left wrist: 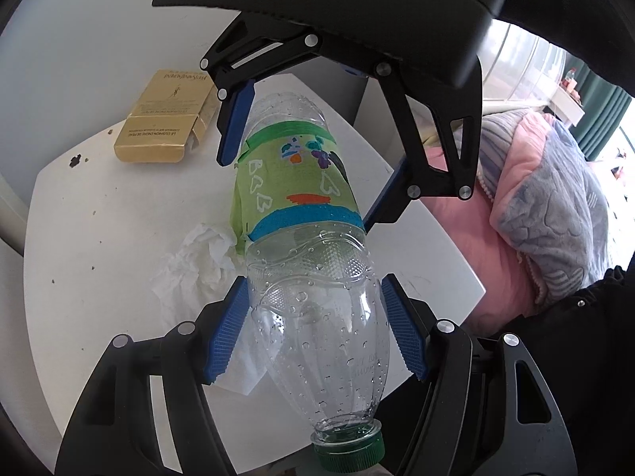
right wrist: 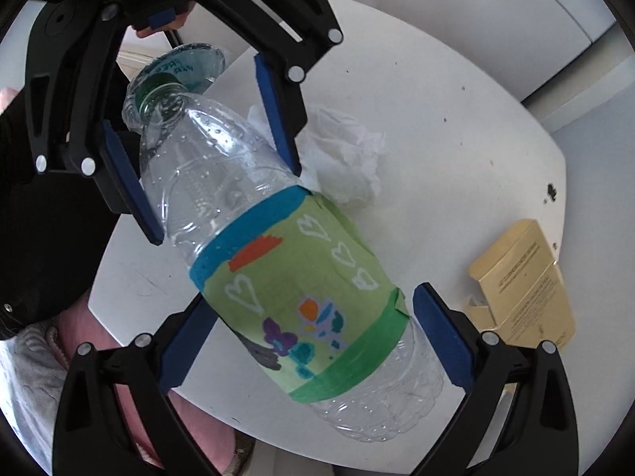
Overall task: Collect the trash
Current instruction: 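Lift the clear water bottle off the nightstand with both tools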
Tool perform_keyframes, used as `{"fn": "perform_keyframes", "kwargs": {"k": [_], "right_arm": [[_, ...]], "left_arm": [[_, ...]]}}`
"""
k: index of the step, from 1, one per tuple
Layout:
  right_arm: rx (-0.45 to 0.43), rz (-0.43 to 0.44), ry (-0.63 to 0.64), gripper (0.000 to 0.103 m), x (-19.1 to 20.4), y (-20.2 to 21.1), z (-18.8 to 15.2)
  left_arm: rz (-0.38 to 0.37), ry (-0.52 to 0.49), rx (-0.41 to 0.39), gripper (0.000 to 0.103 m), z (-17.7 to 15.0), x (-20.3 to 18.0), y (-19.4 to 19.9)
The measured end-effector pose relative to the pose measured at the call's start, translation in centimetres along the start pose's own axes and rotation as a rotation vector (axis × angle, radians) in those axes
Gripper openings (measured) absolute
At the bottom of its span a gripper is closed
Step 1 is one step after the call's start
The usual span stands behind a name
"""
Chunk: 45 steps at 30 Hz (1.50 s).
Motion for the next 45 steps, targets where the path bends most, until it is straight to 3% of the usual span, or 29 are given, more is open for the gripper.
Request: {"fn": "perform_keyframes", "kwargs": {"k": [8, 12, 16, 19, 21, 26, 33, 45], "right_arm": [[0.055, -0.058, 0.025, 0.093, -0.3, -0.9, -0.2], [0.042, -0.058, 0.047, 0.093, -0.1, -1.4, -0.2], [0.024, -0.063, 0.033, 0.089, 0.0, -1.3, -0.5], [0.028, -0.031, 0.018, 0.080, 0.0, -1.4, -0.7], [0.031, -0.001, 0.027, 0.075, 0.3, -1.5, -0.8], [0.024, 0.003, 0.045, 0.073, 0.7, -1.4, -0.9], [-0.005, -0.023, 0.042, 0.072, 1.0, 0.1, -0.8], [-0.049, -0.144, 0.096, 0.072, 2.9, 5.9, -0.8]], "left_arm": [[-0.013, 0.003, 0.009, 0.065, 0.0, 0.1, 0.1], [-0.021, 0.004, 0.014, 0.065, 0.1, 0.2, 0.3], [-0.005, 0.004, 0.024, 0.065, 0.1, 0.4, 0.2], [0.029, -0.011, 0.076, 0.065, -0.6, 0.6, -0.9], [0.026, 0.002, 0.063, 0.062, -0.7, 0.7, -0.9], [0.037, 0.009, 0.041, 0.061, -0.7, 0.9, -0.4], [0.061, -0.008, 0.026, 0.061, -0.1, 1.1, 1.8], [0.168, -0.045, -0.023, 0.061, 1.8, -2.2, 7.6]]}}
Point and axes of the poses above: each gripper's, at about its wrist camera, not at the fingertips, and y roughly against the way its jaws point, x to its left, z to its top, the point moved 6 cm from there along -y, roughly the way its jaws point
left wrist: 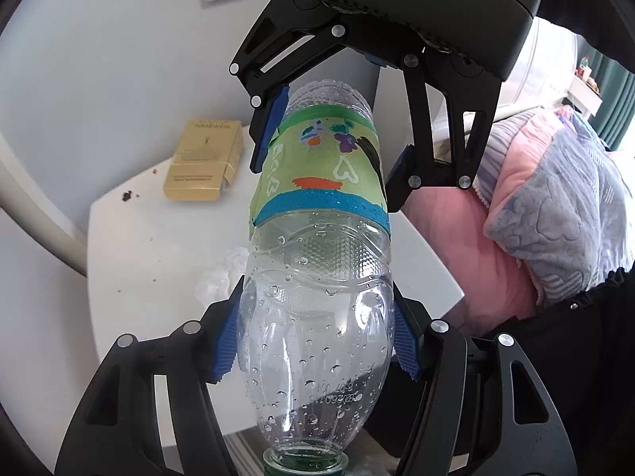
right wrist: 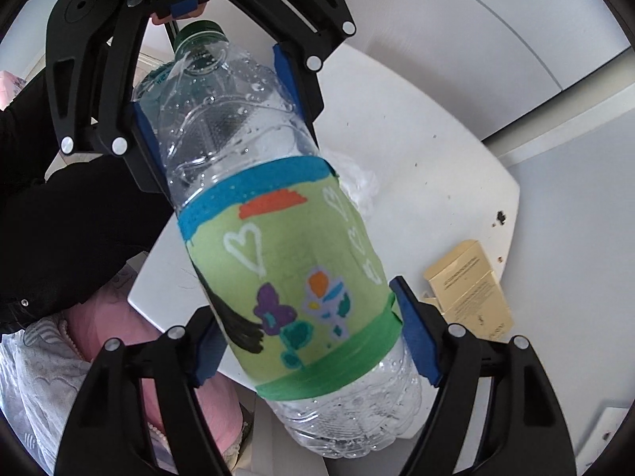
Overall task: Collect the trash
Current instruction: 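Lift the clear water bottle off the nightstand with both tools, then carry the bottle with both tools over the bin and open them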
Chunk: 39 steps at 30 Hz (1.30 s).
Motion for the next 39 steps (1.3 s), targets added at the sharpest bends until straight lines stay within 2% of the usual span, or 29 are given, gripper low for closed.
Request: {"fn": "perform_keyframes", "kwargs": {"k": [9, 14, 20, 27, 35, 39], "right_arm": [[-0.059, -0.054, 0.086, 0.072, 2.5, 4.4, 4.3], [-0.095, -0.067, 0.167, 0.072, 4.8, 5.7, 8.0], [-0.139, -0.050, 0.286, 0.072, 8.3, 5.6, 13.4], [-0.187, 0.006, 0.415, 0.072, 13.3, 3.8, 19.7], [-0.185, 0.113, 0.534, 0.072, 19.3, -1.1, 25.1], [-0.178, 0.161, 0.571, 0.072, 20.8, -4.0, 27.2]], "left_arm": [[0.117, 0.011, -0.013, 0.061, -2.0, -2.0, 6.7], [0.186, 0.058, -0.012, 0.061, -5.3, -3.1, 10.5], [0.262, 0.145, 0.004, 0.061, -11.0, -4.1, 14.6], [0.333, 0.273, 0.027, 0.061, -18.7, -5.5, 18.1], [0.332, 0.431, 0.056, 0.061, -27.8, -7.3, 18.6], [0.329, 0.485, 0.079, 0.061, -31.6, -7.8, 18.0]]}}
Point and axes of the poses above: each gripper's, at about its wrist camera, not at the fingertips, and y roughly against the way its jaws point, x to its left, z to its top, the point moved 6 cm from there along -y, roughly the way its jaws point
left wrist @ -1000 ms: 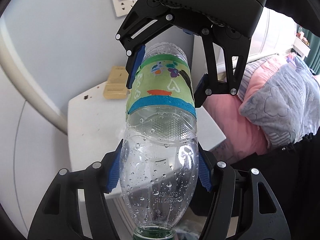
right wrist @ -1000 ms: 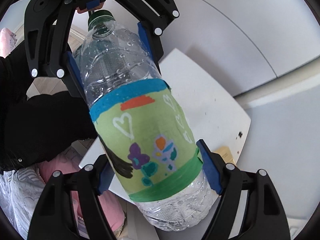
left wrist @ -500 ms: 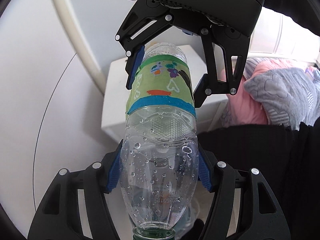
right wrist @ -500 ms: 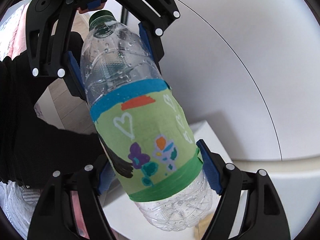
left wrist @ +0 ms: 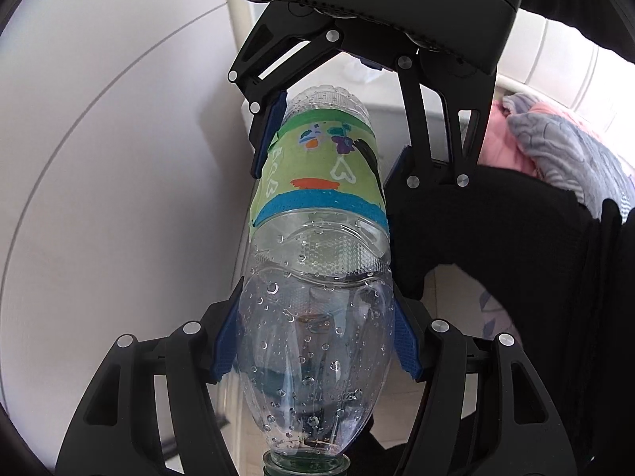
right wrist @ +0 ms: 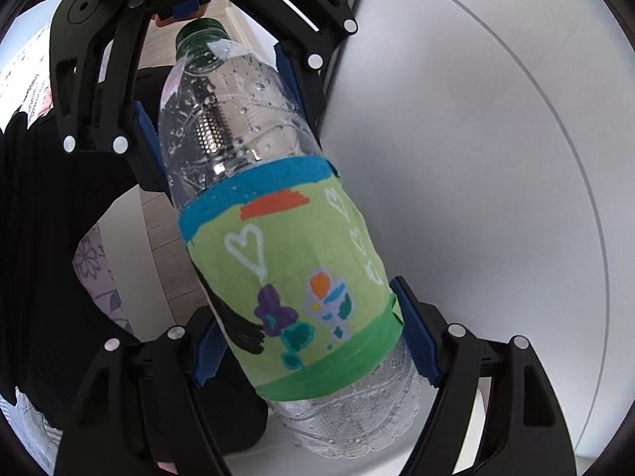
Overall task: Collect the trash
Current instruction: 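Carry the bottle with both tools over the bin and open them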
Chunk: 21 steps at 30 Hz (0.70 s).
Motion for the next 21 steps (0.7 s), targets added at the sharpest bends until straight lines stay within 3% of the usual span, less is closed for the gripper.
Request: {"fn": "perform_keyframes", "kwargs": {"k": [9, 21], "right_arm": [[0.015, 0.104, 0.001, 0.072, -0.1, -7.9, 3.6], [0.067, 0.214, 0.001, 0.072, -1.0, -17.6, 3.5]], "left_arm": [[-0.057, 0.087, 0.084, 0.061, -6.8, 3.2, -5.5], [-0.181, 0.190, 0.156, 0.062, -12.6, 4.7, -15.3]]}}
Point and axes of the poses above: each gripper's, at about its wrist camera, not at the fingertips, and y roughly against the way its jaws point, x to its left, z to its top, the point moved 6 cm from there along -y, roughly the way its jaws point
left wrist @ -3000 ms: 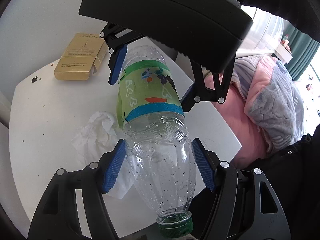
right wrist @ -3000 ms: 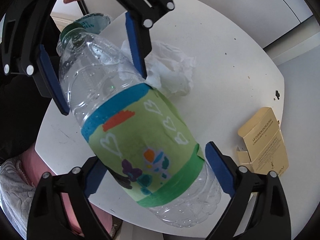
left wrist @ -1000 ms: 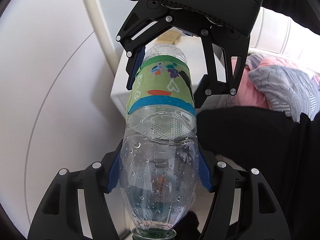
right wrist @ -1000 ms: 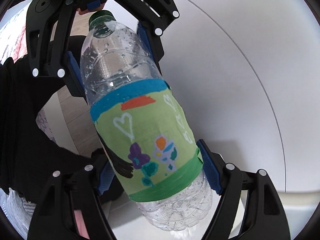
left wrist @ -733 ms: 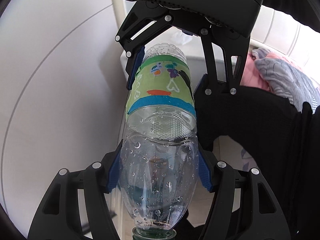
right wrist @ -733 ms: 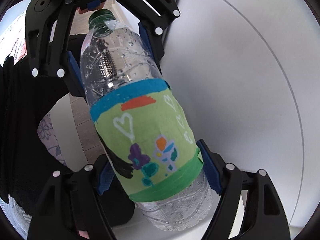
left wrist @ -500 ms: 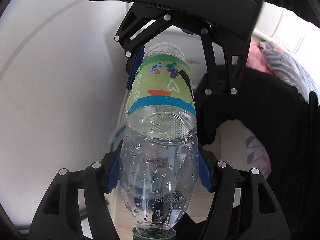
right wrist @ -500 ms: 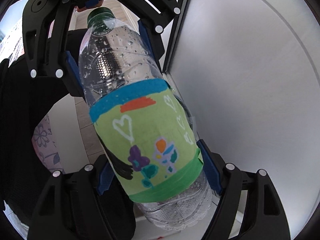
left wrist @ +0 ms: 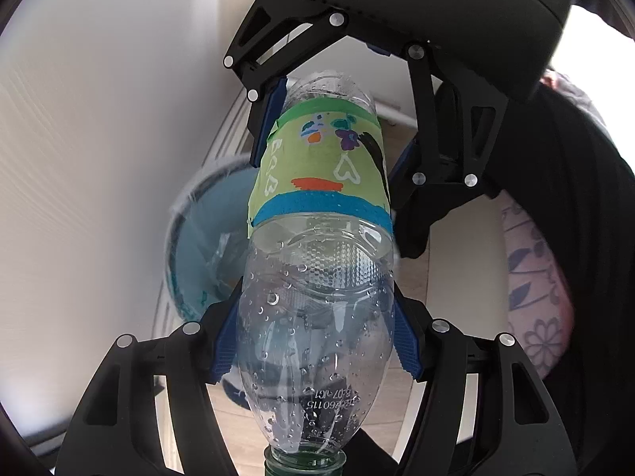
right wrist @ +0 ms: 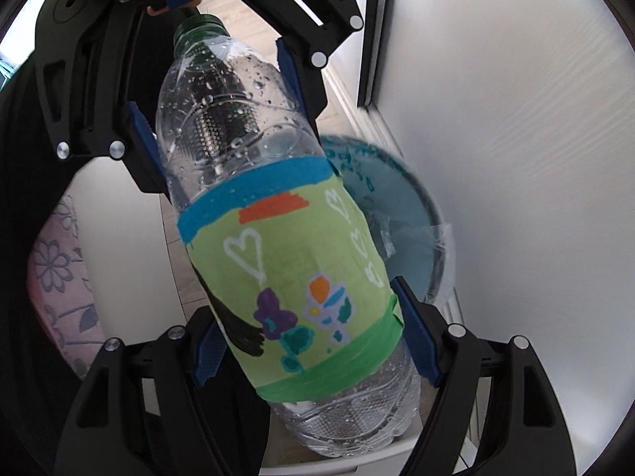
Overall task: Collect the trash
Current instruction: 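Carry the bottle with both tools over the bin and open them, then move both tools back toward the nightstand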
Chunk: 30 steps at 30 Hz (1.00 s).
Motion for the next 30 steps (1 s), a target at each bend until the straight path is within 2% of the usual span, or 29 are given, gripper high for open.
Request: {"fn": "perform_keyframes", "kwargs": {"k": [6, 13, 22, 23, 25, 26, 27, 28, 30], "right_arm": [[0.011, 0.026, -0.032, 0.072, -1.9, -4.3, -0.8], [-0.015, 0.048, -0.079, 0.072, -4.0, -6.0, -1.1], [-0.045, 0.021, -0.076, 0.072, -4.1, -6.1, -0.5], [-0.051, 0.016, -0.081, 0.072, -4.1, -6.0, -0.5], [-0.070, -0.007, -0.091, 0.073, -3.8, -5.6, -0.9], [-0.082, -0.028, -0.099, 0.075, -3.6, -5.4, -1.0], [-0.092, -0.053, -0.100, 0.089, -3.5, -4.9, -1.1], [-0.107, -0.075, -0.095, 0.094, -3.4, -4.4, -1.1], [-0.141, -0.103, -0.090, 0.094, -3.0, -3.0, -1.0]], "left_arm": [[-0.030, 0.029, 0.021, 0.063, -0.5, 2.7, -4.3], [-0.065, 0.074, 0.045, 0.065, -1.2, 3.8, -8.2], [-0.064, 0.079, 0.081, 0.065, -1.8, 4.1, -9.3], [-0.061, 0.080, 0.081, 0.066, -1.7, 4.0, -9.3], [-0.041, 0.074, 0.065, 0.075, -1.5, 4.0, -9.0], [-0.029, 0.072, 0.056, 0.080, -1.2, 4.1, -8.7], [-0.011, 0.075, 0.046, 0.083, -1.1, 4.0, -8.5], [0.006, 0.079, 0.035, 0.085, -0.9, 4.1, -8.2], [0.015, 0.095, 0.020, 0.087, -0.5, 4.2, -7.7]]}}
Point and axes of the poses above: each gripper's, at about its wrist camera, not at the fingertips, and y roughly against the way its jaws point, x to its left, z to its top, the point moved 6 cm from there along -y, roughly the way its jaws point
